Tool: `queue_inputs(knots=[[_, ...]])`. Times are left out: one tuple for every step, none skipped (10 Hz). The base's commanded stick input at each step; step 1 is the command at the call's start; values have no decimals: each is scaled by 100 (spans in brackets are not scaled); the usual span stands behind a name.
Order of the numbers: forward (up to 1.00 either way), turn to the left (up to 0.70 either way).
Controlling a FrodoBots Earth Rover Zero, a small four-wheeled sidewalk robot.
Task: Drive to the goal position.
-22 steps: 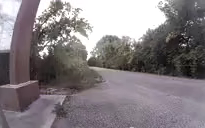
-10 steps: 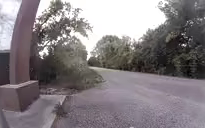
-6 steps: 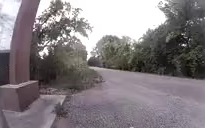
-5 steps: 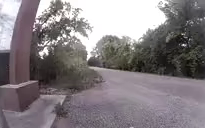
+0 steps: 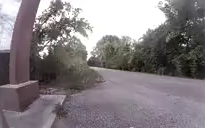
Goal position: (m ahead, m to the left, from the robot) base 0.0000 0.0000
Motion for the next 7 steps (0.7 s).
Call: queue_inputs(knots=[[4, 0], [4, 0], [5, 0], [5, 0], [5, 0], [5, 0], [5, 0]])
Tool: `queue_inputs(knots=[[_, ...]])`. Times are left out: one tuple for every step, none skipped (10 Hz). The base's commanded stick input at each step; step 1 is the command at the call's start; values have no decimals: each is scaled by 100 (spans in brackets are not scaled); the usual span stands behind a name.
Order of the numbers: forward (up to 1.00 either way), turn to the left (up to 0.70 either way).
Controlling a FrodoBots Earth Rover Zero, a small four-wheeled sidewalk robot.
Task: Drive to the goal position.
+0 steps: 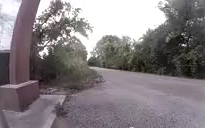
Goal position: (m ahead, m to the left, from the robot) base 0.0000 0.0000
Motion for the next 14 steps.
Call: queue_inputs(knots=[[4, 0], [4, 0], [5, 0], [5, 0], [5, 0], [5, 0], [5, 0], [5, 0], [5, 0], [5, 0], [5, 0], [5, 0], [5, 0], [5, 0]])
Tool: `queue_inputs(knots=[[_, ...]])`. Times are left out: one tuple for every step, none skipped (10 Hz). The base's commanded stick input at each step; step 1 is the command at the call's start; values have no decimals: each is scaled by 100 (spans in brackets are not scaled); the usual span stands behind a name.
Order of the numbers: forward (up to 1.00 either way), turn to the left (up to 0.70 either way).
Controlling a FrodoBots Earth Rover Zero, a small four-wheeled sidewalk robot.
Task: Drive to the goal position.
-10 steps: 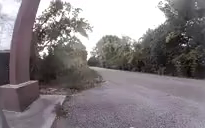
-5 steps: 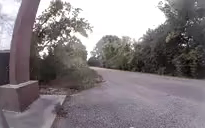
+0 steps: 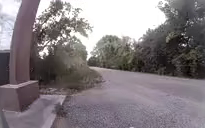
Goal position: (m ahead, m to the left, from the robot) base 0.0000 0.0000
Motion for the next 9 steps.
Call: queue_inputs(knots=[[5, 0], [4, 0], [4, 0], [4, 0], [5, 0], [5, 0], [5, 0], [5, 0], [5, 0]])
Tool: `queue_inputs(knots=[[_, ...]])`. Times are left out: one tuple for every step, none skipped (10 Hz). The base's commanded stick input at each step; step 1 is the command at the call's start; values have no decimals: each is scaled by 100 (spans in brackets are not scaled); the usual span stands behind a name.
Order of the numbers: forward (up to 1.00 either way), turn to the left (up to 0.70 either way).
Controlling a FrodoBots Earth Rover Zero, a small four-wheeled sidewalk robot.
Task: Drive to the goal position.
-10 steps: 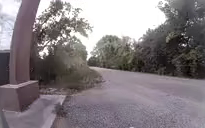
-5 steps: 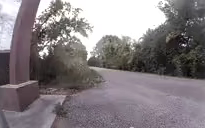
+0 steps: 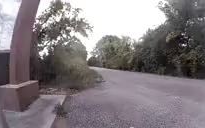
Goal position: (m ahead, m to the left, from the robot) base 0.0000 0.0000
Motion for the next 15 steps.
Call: queue_inputs(knots=[[5, 0], [5, 0], [5, 0], [5, 0], [5, 0], [5, 0], [5, 0], [5, 0], [5, 0], [5, 0], [4, 0], [4, 0], [5, 0], [5, 0], [5, 0]])
